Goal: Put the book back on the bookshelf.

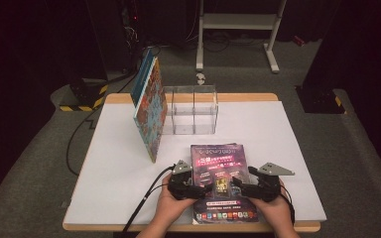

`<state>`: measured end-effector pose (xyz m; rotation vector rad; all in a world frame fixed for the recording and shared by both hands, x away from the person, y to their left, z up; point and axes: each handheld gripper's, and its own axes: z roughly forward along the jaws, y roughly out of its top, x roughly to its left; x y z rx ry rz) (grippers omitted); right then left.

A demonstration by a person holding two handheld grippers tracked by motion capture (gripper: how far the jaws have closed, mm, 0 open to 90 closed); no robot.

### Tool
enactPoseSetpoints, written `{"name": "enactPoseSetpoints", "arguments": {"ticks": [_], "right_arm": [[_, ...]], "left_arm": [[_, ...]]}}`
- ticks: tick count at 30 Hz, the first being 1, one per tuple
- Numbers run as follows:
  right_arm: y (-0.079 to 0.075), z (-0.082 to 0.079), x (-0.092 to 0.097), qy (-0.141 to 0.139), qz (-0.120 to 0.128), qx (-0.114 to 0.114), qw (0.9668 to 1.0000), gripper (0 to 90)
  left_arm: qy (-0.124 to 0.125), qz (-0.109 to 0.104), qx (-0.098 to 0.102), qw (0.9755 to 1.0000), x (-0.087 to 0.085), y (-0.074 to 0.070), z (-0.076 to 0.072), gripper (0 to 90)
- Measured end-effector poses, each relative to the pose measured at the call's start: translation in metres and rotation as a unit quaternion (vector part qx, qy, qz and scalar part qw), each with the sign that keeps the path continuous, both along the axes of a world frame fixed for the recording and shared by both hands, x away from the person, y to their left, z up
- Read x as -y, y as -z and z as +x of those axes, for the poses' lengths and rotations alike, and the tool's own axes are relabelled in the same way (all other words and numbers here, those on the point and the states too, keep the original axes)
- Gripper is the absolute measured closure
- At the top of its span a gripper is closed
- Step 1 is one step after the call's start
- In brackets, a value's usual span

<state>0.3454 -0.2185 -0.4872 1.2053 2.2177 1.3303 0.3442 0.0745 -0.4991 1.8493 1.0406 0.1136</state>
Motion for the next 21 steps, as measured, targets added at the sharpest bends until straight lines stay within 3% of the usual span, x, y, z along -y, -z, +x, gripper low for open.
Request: {"name": "enactPoseSetpoints", "arguments": {"ticks": [3,14,15,17,21], "right_arm": [[0.0,0.001,0.0,0.001,0.001,-0.002,1.0,19.7],[0.002,0.004,0.002,-0.001,0.009,-0.01,0.9999,18.8],[0.002,0.004,0.002,-0.001,0.01,-0.01,0.9999,18.8],[0.002,0.004,0.001,-0.001,0.011,-0.011,0.9999,18.8],[0.003,0.004,0.001,-0.001,0.012,-0.013,0.9998,18.6]], "left_arm": [[-0.007,-0.002,-0.002,1.0,-0.002,-0.002,-0.001,14.3],[-0.036,0.022,0.02,0.9989,-0.007,-0.01,-0.011,27.7],[-0.041,0.016,0.017,0.9989,-0.006,-0.01,-0.012,29.3],[-0.044,0.038,0.048,0.9971,-0.007,-0.013,-0.015,37.7],[-0.048,0.047,0.062,0.9958,-0.008,-0.015,-0.017,47.0]]}}
